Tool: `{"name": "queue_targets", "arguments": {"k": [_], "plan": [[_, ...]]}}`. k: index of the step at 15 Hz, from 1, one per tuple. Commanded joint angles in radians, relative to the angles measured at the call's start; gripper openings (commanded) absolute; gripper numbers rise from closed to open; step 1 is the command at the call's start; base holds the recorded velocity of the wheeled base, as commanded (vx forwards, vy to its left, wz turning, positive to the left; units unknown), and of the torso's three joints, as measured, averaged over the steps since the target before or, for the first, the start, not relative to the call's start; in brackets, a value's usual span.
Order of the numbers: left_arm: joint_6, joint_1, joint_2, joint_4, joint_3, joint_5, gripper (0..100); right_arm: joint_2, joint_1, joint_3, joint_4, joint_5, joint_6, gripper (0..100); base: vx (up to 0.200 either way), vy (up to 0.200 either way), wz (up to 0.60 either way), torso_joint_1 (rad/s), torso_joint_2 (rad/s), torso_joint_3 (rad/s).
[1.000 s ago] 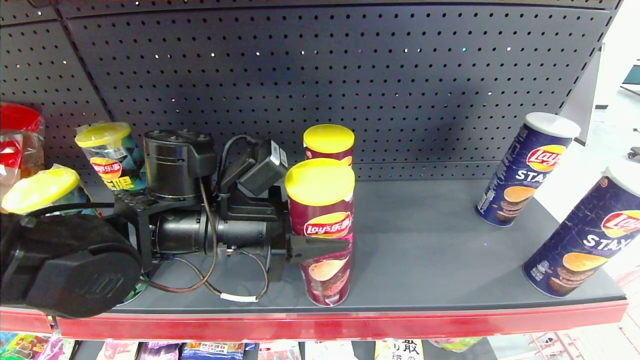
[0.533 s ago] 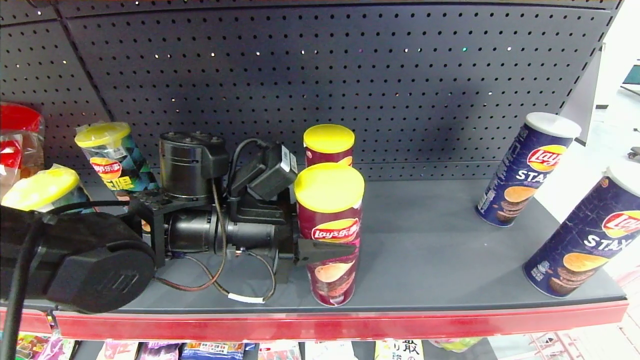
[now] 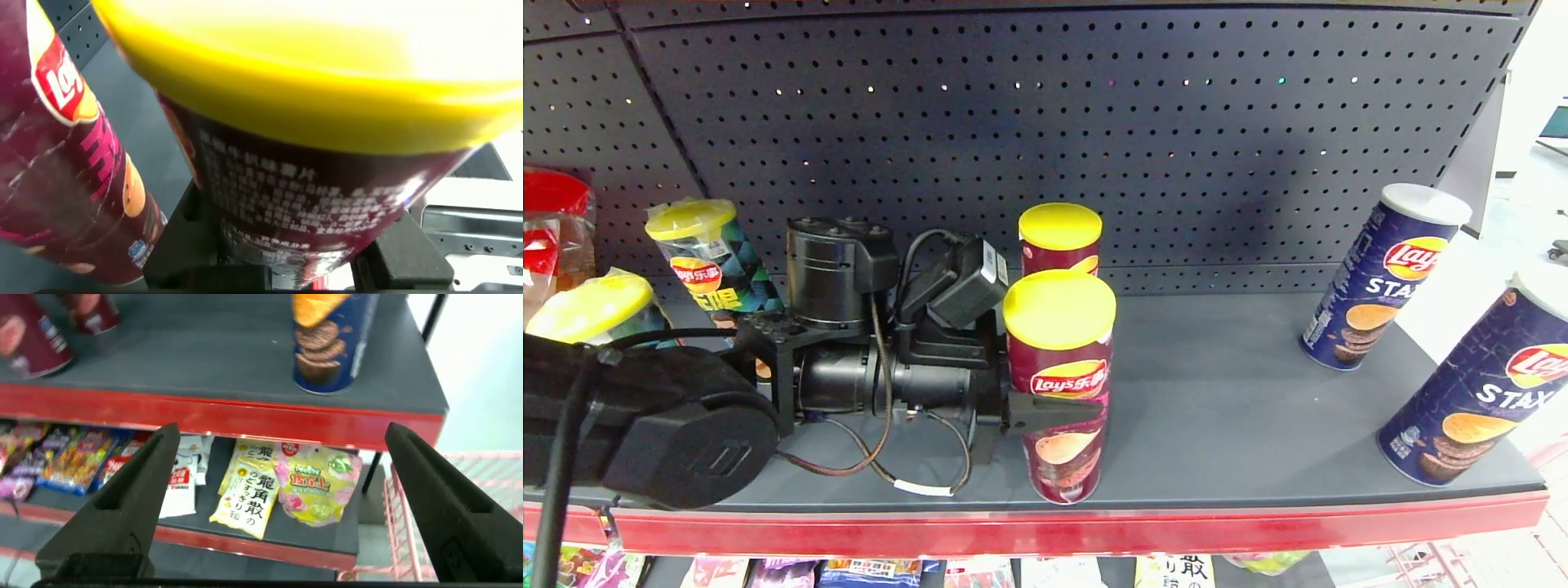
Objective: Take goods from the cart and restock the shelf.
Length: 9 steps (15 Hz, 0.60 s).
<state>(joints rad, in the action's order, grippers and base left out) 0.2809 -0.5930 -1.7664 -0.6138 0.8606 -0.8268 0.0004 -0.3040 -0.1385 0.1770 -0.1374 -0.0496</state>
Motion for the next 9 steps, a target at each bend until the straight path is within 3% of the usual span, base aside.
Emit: {"name": "queue_targets", "arguments": {"k": [1, 4, 5, 8, 9], "plan": [[0.000, 0.001, -0.001, -0.001, -0.002, -0.003, 0, 0.000, -0.003, 0.037, -0.011, -0.024, -0.021, 100, 0.000, 0.000, 0.00, 0.000, 0.00, 0.000], [0.000, 0.002, -0.001, -0.001, -0.008, -0.008, 0, 0.000, -0.006, 0.048, -0.037, 0.068, -0.047, 100, 0.000, 0.000, 0.00, 0.000, 0.00, 0.000], [-0.002, 0.002, -0.001, -0.001, -0.009, -0.008, 0, 0.000, -0.004, 0.046, -0.037, 0.199, -0.050, 100, 0.000, 0.000, 0.00, 0.000, 0.00, 0.000], [-0.002, 0.002, -0.001, -0.001, -0.009, -0.018, 0, 0.000, -0.004, 0.048, -0.040, 0.180, -0.070, 100, 0.000, 0.000, 0.00, 0.000, 0.00, 0.000], [-0.002, 0.001, 0.001, -0.001, -0.009, -0.021, 0, 0.003, 0.002, 0.048, -0.045, 0.114, -0.073, 100, 0.000, 0.000, 0.00, 0.000, 0.00, 0.000]]}}
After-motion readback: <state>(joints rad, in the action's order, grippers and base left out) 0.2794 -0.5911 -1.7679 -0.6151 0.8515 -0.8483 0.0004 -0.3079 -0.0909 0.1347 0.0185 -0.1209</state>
